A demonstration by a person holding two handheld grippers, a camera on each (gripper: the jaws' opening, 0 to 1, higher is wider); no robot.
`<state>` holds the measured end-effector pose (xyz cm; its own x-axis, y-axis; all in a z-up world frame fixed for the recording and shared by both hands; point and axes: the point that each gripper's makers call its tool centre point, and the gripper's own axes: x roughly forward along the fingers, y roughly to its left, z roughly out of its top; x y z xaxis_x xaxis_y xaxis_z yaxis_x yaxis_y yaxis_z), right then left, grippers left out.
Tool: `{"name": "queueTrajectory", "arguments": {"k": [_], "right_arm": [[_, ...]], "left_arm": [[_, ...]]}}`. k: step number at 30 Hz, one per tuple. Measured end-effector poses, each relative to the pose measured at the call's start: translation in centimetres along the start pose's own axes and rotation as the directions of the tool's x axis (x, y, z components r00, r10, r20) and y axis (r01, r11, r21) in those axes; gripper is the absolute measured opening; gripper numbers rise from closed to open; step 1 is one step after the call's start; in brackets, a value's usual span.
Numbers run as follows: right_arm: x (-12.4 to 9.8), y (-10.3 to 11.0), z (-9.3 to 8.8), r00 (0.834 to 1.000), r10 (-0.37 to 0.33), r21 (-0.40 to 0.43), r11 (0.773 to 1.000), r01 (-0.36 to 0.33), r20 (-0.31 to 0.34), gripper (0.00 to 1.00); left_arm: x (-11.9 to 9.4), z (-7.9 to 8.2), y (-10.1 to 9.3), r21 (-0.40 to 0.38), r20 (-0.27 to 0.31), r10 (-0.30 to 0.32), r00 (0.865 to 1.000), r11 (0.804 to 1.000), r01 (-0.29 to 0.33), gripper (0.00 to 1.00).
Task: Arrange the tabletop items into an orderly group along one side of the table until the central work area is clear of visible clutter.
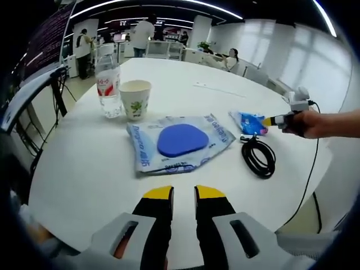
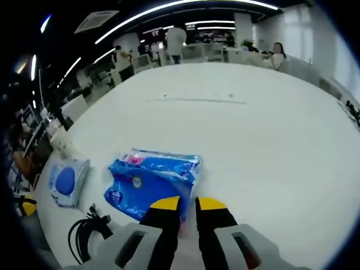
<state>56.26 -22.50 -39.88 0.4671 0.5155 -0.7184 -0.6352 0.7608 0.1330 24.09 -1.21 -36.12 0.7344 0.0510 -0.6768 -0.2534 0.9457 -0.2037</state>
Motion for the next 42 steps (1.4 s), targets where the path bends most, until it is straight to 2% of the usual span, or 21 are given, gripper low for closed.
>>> {"name": "queueTrajectory", "arguments": {"k": [4, 10, 19, 23, 27, 37, 39, 42], "right_arm": [[-0.5, 0.4, 0.5, 1.0, -0.002, -0.006, 1.0, 0.002, 0.013, 0.11], [-1.8, 1.7, 1.0, 1.0, -0.004, -0.062, 0.998, 0.006, 0.021, 0.14], [-1.9, 1.6, 2.1, 0.999, -0.03, -0.098, 0.995, 0.034, 0.039, 0.2], [-2.1, 2.4, 2.5, 0.999, -0.019, -0.12, 0.992, 0.024, 0.045, 0.2], [-2.1, 3.5, 2.9, 0.999, 0.001, -0.142, 0.99, 0.007, 0.05, 0.2], [-2.5, 9.0, 3.1, 0.996, 0.077, -0.192, 0.979, -0.067, 0.049, 0.21], [-2.5, 9.4, 3.1, 0.994, 0.096, -0.206, 0.975, -0.086, 0.042, 0.21], [-2.1, 10.7, 3.0, 0.992, 0.12, -0.208, 0.972, -0.111, 0.035, 0.21]], "left_arm": [[-0.2, 0.0, 0.5, -0.013, 0.001, 0.002, 1.0, 1.0, -0.002, 0.13], [-0.1, 0.1, 1.0, -0.026, 0.005, 0.001, 1.0, 1.0, -0.001, 0.13], [-0.1, 0.1, 1.5, -0.056, 0.014, -0.001, 1.0, 0.998, 0.002, 0.14], [-0.2, 0.2, 2.2, -0.07, 0.02, 0.001, 1.0, 0.998, 0.0, 0.14], [-0.4, 0.2, 2.8, -0.086, 0.024, 0.009, 1.0, 0.996, -0.007, 0.14], [-0.9, 0.2, 4.5, -0.115, 0.033, 0.015, 0.999, 0.993, -0.011, 0.15], [-0.8, 0.3, 4.4, -0.118, 0.035, 0.016, 0.999, 0.993, -0.012, 0.15], [-1.0, 0.3, 5.2, -0.126, 0.039, 0.019, 0.999, 0.992, -0.014, 0.15]]}}
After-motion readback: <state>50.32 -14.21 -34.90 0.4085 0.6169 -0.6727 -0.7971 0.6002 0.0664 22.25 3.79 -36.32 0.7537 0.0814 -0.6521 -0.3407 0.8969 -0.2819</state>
